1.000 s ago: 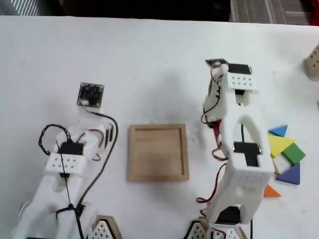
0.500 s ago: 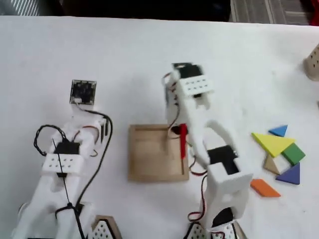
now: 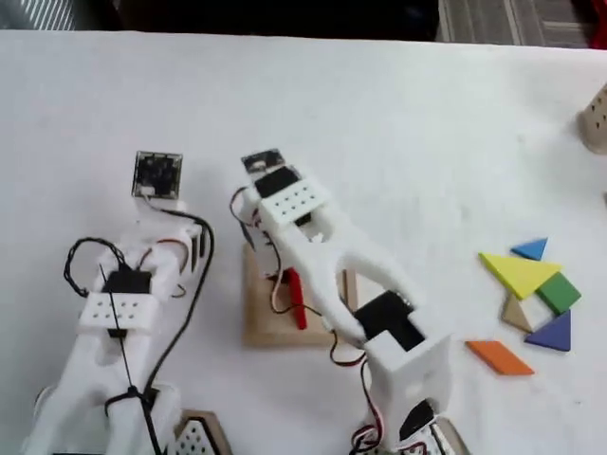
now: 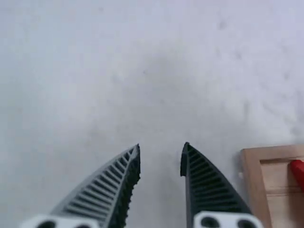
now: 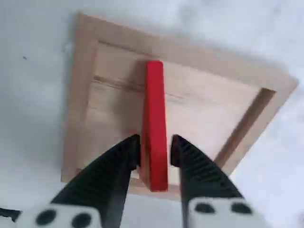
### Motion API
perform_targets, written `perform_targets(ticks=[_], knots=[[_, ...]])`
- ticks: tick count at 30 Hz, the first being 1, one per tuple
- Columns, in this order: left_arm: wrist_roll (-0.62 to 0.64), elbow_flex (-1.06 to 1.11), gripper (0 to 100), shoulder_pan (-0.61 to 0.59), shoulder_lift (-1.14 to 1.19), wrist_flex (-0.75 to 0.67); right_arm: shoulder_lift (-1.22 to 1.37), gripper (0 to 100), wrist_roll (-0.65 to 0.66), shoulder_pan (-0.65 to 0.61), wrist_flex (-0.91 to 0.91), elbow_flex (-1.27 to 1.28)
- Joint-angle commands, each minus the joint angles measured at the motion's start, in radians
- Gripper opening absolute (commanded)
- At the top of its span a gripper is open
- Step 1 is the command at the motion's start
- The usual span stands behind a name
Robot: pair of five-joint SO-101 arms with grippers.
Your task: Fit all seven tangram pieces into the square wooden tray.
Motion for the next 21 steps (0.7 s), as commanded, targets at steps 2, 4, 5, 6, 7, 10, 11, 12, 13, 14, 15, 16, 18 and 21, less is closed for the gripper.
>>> perform_targets(ticks=[2,4,5,6,7,10,11,12,13,14,15,16,18,21], knots=[[-0.003,-0.002,15,-0.002,-0.004,-0.018,-0.033,28.3,0.021,-0.015,-0.001,-0.005],[-0.003,-0.002,15,-0.002,-0.004,-0.018,-0.035,28.2,0.025,-0.018,0.008,-0.006],[-0.003,-0.002,15,-0.002,-0.004,-0.018,-0.044,27.8,0.026,-0.016,0.028,-0.018],[-0.003,-0.002,15,-0.002,-0.004,-0.018,-0.059,27.4,0.026,-0.012,0.064,-0.044],[-0.003,-0.002,15,-0.002,-0.004,-0.018,-0.076,27.1,0.031,0.005,0.107,-0.074],[0.0,-0.002,15,-0.001,-0.004,-0.018,-0.148,26.9,0.109,0.082,0.225,-0.169],[0.0,-0.002,15,-0.001,-0.004,-0.018,-0.179,26.9,0.133,0.114,0.249,-0.189],[0.0,-0.002,15,-0.001,-0.005,-0.018,-0.217,26.9,0.155,0.148,0.252,-0.19],[0.002,-0.002,15,-0.001,-0.005,-0.018,-0.26,26.8,0.173,0.183,0.252,-0.178],[0.002,-0.002,15,0.001,-0.005,-0.018,-0.308,26.2,0.196,0.219,0.252,-0.157],[0.002,-0.002,15,0.001,-0.005,-0.018,-0.357,24.8,0.221,0.251,0.252,-0.13],[0.002,-0.002,15,0.004,-0.005,-0.018,-0.406,22.7,0.247,0.28,0.252,-0.104],[0.002,0.0,15,0.031,-0.005,-0.015,-0.507,17.2,0.293,0.337,0.251,-0.034],[-0.003,0.005,15,0.071,-0.005,0.026,-0.627,7.1,0.315,0.412,0.203,0.15]])
